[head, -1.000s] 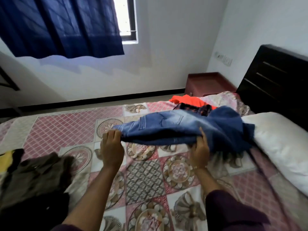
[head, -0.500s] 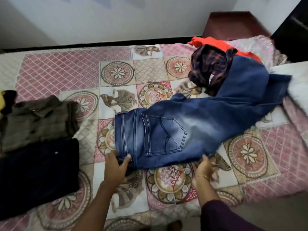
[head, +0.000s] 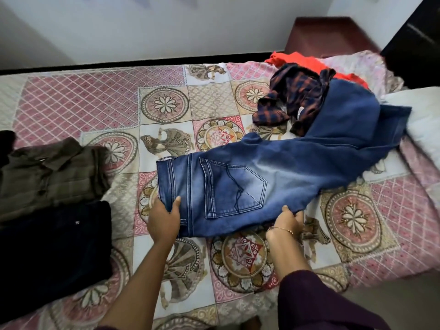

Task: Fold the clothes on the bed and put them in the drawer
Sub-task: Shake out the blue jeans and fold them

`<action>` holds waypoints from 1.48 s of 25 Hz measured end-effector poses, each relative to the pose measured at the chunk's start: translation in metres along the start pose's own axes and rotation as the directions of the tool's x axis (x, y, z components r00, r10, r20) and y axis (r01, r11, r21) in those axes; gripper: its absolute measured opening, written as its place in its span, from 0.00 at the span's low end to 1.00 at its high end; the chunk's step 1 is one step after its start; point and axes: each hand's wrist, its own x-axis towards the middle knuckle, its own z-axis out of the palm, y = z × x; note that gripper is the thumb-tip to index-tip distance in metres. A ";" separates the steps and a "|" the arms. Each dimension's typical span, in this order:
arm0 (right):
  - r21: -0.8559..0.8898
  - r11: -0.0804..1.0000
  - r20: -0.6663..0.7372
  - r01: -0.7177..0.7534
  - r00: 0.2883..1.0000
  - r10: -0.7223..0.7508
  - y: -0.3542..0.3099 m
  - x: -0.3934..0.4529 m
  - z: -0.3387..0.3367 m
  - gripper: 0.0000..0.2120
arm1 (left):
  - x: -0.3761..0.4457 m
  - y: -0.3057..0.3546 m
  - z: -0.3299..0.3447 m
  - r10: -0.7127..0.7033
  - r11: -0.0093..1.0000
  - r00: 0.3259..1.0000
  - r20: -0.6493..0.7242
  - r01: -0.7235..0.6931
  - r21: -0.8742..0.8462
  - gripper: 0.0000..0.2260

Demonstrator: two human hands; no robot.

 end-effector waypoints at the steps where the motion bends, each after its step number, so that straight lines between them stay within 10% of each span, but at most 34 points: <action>1: -0.033 0.998 0.018 0.044 0.999 -0.043 0.004 -0.002 -0.001 0.21 | -0.003 0.002 -0.005 0.045 0.999 0.998 -0.051 -0.044 0.015 0.20; 8: -0.073 0.934 0.330 -0.349 0.876 0.353 0.039 -0.016 -0.014 0.15 | 0.017 -0.044 -0.017 -0.129 0.965 0.978 -0.161 0.161 0.206 0.20; 10: -0.034 0.896 0.364 -0.443 0.829 0.424 0.039 -0.010 -0.020 0.14 | 0.006 -0.033 -0.006 0.133 0.931 0.987 -0.086 -0.095 0.351 0.20; 13: 0.086 0.825 0.409 -0.559 0.775 0.482 0.030 -0.011 -0.025 0.06 | -0.023 0.013 0.023 0.738 0.583 0.611 0.288 -0.791 0.183 0.21; 16: 0.168 0.770 0.421 -0.616 0.751 0.508 0.011 -0.006 -0.035 0.12 | -0.057 0.056 0.055 0.747 0.374 0.314 0.586 -0.927 0.020 0.24; 19: 0.217 0.691 0.453 -0.690 0.698 0.555 -0.003 0.007 -0.037 0.18 | -0.081 0.071 0.081 0.475 0.508 0.433 0.766 -0.846 0.162 0.28; 25: 0.121 0.691 0.498 -0.713 0.646 0.579 -0.025 0.033 0.004 0.17 | -0.080 0.098 0.121 0.289 0.601 0.736 0.612 -0.637 0.482 0.17; 32: 0.176 0.578 0.561 -0.796 0.564 0.605 -0.046 0.062 0.013 0.22 | -0.074 0.112 0.136 0.178 0.583 0.749 0.638 -0.603 0.545 0.14; 37: 0.128 0.639 0.567 -0.759 0.585 0.581 -0.046 0.074 0.010 0.11 | -0.074 0.114 0.131 0.166 0.579 0.714 0.680 -0.629 0.519 0.34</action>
